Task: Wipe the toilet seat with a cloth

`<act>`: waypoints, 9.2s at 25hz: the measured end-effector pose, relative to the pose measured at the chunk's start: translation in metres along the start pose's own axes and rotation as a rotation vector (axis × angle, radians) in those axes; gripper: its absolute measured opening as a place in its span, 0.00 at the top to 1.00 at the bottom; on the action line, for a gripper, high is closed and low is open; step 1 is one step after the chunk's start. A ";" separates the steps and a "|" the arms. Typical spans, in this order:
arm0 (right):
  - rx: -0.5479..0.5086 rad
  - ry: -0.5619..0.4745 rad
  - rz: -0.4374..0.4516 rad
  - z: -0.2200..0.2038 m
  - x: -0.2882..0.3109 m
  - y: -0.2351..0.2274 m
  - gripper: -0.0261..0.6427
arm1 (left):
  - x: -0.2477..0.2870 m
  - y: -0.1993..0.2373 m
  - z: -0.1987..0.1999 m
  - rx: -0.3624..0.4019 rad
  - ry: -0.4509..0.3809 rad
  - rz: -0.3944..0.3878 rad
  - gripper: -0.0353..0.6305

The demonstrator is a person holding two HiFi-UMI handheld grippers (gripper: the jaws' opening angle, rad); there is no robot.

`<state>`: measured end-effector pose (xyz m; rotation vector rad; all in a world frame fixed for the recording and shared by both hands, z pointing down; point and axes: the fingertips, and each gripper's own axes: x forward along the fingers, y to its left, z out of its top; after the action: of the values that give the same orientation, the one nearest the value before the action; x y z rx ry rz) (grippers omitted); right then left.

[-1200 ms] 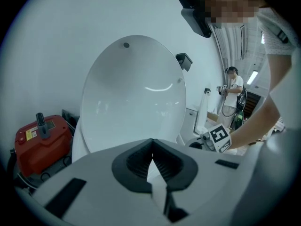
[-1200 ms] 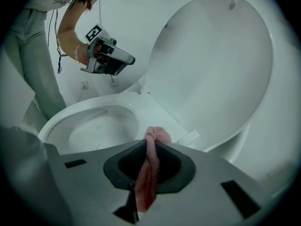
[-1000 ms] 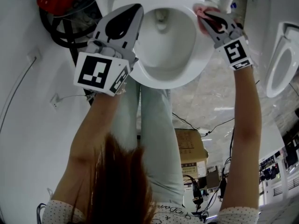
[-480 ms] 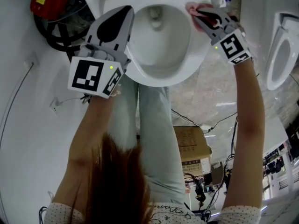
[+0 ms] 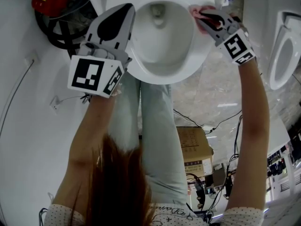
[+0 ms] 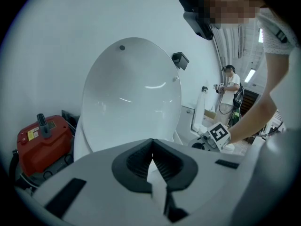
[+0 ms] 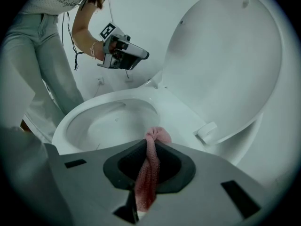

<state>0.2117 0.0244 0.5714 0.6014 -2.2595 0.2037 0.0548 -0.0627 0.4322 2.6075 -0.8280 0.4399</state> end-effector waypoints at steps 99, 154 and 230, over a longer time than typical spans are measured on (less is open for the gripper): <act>0.379 0.029 0.094 -0.006 0.001 0.252 0.88 | -0.103 0.005 -0.030 0.006 0.007 -0.003 0.95; 0.050 -0.076 0.433 0.122 0.118 0.306 0.88 | -0.173 0.100 -0.045 -0.129 -0.018 0.266 0.95; 0.144 -0.264 0.327 0.181 0.154 0.182 0.88 | -0.127 0.117 -0.011 -0.118 0.069 0.282 0.95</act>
<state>-0.0842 0.0702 0.5658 0.3426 -2.6099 0.4768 -0.1163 -0.0854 0.4209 2.3617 -1.1670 0.5373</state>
